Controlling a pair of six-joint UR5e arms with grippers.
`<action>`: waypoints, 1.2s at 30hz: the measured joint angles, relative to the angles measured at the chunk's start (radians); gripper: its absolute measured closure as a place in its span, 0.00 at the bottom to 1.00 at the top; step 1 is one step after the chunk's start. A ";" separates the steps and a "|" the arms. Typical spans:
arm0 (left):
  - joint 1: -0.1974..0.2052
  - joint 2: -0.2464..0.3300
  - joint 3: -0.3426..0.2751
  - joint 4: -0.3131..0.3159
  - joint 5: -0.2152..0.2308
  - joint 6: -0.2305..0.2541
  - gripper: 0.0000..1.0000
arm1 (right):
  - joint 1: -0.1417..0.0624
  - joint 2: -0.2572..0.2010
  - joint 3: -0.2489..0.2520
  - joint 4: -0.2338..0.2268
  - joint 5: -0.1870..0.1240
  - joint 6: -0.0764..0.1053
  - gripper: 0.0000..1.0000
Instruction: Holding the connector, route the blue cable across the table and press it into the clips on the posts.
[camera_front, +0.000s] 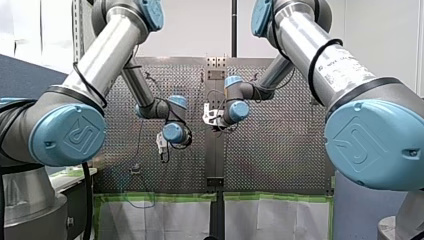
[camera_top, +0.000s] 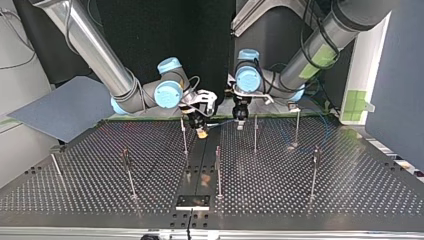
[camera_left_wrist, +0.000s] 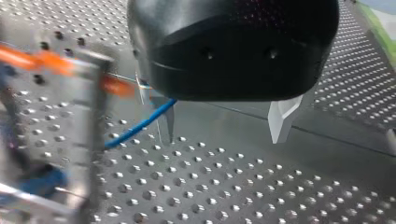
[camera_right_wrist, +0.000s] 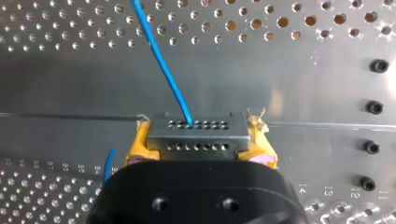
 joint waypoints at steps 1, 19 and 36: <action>-0.001 -0.005 0.001 -0.001 -0.002 0.000 0.03 | 0.000 0.000 0.000 0.000 0.000 0.000 1.00; -0.021 0.004 0.004 0.003 -0.028 -0.018 1.00 | -0.001 0.000 0.000 0.000 -0.002 0.000 1.00; -0.024 0.073 0.004 -0.010 -0.055 -0.047 0.49 | -0.008 -0.030 -0.002 0.014 -0.005 0.001 1.00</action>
